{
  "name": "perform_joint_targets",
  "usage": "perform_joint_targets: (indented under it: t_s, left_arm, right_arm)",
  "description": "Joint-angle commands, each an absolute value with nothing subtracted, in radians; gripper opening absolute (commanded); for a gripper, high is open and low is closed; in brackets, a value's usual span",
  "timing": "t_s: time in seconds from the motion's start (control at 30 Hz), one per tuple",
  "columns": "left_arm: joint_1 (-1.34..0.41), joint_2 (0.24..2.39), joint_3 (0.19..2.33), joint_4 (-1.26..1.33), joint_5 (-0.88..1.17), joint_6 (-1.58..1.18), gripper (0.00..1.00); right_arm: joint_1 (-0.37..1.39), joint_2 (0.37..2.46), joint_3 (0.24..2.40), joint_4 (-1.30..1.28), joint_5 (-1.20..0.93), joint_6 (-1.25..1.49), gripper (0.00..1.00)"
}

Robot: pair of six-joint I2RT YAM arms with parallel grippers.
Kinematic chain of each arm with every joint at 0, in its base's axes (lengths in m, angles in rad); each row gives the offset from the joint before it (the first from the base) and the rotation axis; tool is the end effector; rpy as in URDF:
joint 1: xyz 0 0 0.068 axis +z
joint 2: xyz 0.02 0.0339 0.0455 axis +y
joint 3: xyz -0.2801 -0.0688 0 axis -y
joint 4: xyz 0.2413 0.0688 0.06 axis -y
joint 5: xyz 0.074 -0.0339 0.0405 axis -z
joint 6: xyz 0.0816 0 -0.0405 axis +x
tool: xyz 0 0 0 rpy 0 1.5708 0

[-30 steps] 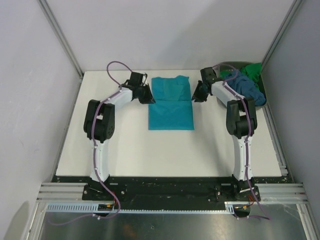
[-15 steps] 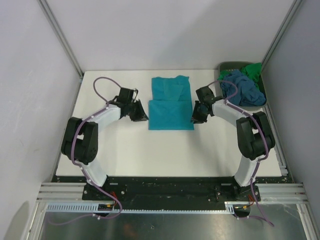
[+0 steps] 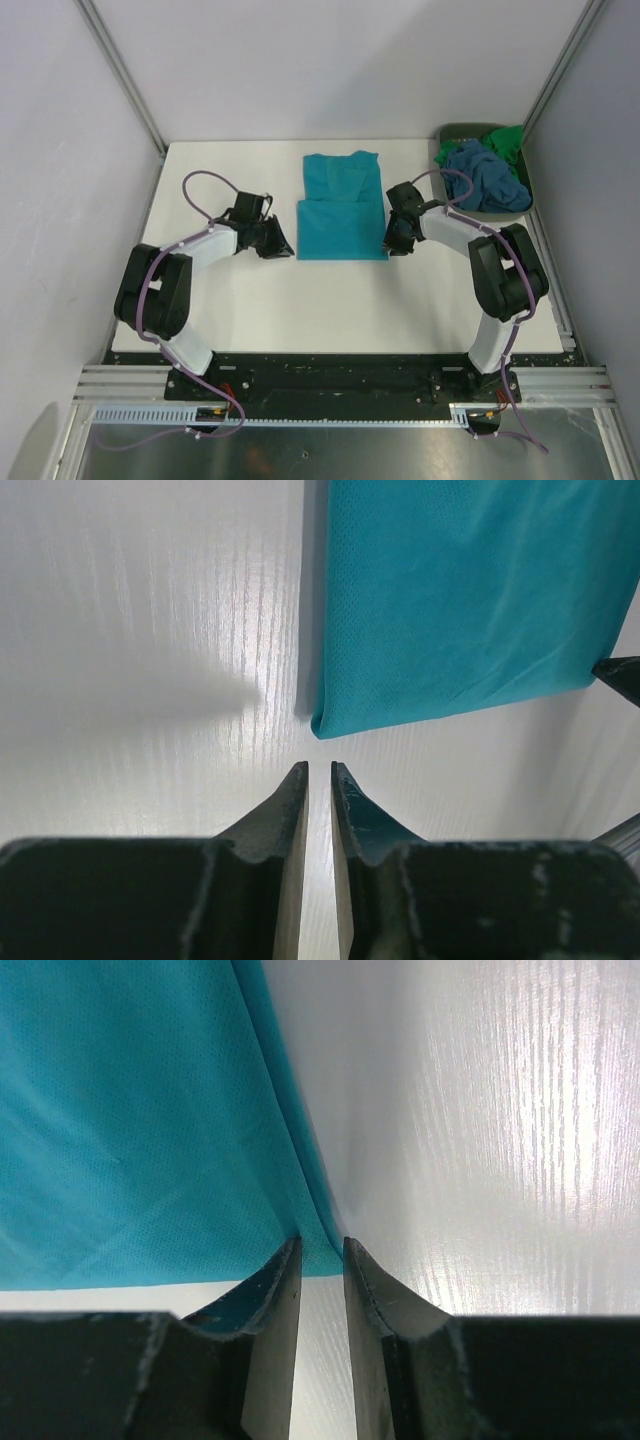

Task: Fold and stack the t-shirts
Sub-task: Grab one side of the 2/3 rectangular tshirt with both arms

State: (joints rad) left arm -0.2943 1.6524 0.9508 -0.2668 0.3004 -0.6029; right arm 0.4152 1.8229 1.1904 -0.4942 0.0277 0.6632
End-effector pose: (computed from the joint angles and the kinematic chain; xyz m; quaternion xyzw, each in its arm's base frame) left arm 0.3298 -0.1252 0.1576 -0.1013 0.9398 -0.2560 0.2023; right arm 0.3548 0.1540 0.1500 0.1237 0.9675 0.1015 0.1959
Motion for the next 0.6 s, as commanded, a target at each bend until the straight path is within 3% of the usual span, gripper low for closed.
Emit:
perform_joint_targets:
  t_s: [0.0, 0.57]
  left_arm:
    - [-0.295, 1.615, 0.933, -0.222, 0.316, -0.617, 0.19]
    - [-0.310, 1.643, 0.909, -0.192, 0.292, -0.651, 0.23]
  right_arm:
    - [0.428, 1.792, 1.180, -0.478, 0.073, 0.683, 0.28]
    - [0.449, 1.794, 1.114, -0.447, 0.067, 0.709, 0.32]
